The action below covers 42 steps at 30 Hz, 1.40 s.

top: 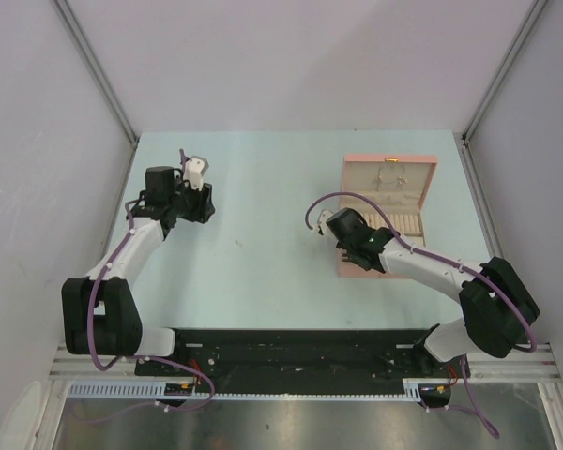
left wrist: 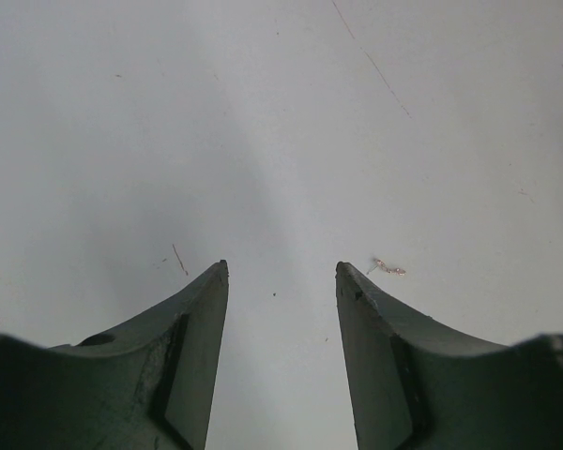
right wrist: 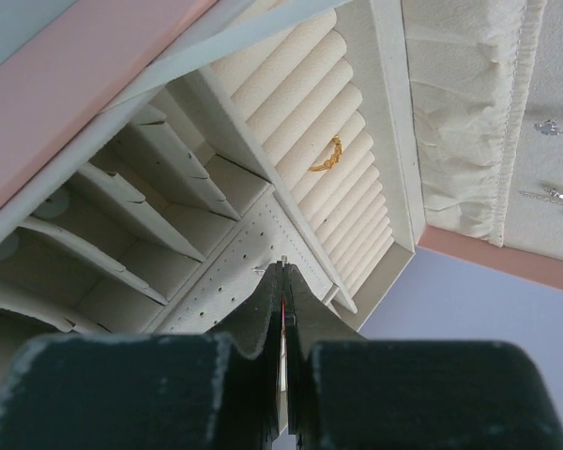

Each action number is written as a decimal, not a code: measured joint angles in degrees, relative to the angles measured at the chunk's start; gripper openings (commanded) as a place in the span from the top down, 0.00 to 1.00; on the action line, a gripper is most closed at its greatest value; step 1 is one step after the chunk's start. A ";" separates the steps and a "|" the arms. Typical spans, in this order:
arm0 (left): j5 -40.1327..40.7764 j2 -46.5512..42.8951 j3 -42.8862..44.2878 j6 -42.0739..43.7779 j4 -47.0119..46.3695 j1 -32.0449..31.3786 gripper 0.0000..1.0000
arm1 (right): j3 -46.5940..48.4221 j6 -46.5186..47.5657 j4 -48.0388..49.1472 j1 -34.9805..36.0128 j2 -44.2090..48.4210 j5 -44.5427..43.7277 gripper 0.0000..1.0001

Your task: Organize the mixed jewelry

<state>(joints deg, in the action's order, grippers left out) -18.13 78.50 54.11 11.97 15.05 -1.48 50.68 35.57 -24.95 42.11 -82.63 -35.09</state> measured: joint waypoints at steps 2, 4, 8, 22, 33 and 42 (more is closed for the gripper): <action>0.00 0.07 0.00 0.00 0.00 0.00 0.45 | 0.00 0.00 0.00 0.13 0.00 0.04 1.00; 0.00 0.15 0.00 0.00 -0.02 0.00 0.45 | 0.00 0.00 0.00 0.22 -0.02 0.04 1.00; 0.00 0.28 0.00 0.00 -0.04 0.00 0.45 | 0.00 0.02 0.11 0.26 -0.22 0.02 1.00; 0.04 0.68 0.00 0.02 -0.52 0.00 0.45 | 0.00 0.09 1.25 0.26 -1.62 -0.02 1.00; 0.04 0.79 0.00 0.02 -0.66 0.00 0.45 | 0.00 0.50 1.51 0.02 -2.19 -0.26 1.00; 0.04 0.83 0.00 0.02 -0.70 0.00 0.45 | 0.00 0.50 1.51 0.09 -2.19 -0.44 1.00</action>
<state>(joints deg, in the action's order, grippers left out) -18.09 79.33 54.11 11.99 14.35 -1.48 50.68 36.07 -23.44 42.19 -84.82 -35.53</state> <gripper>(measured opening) 0.547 0.009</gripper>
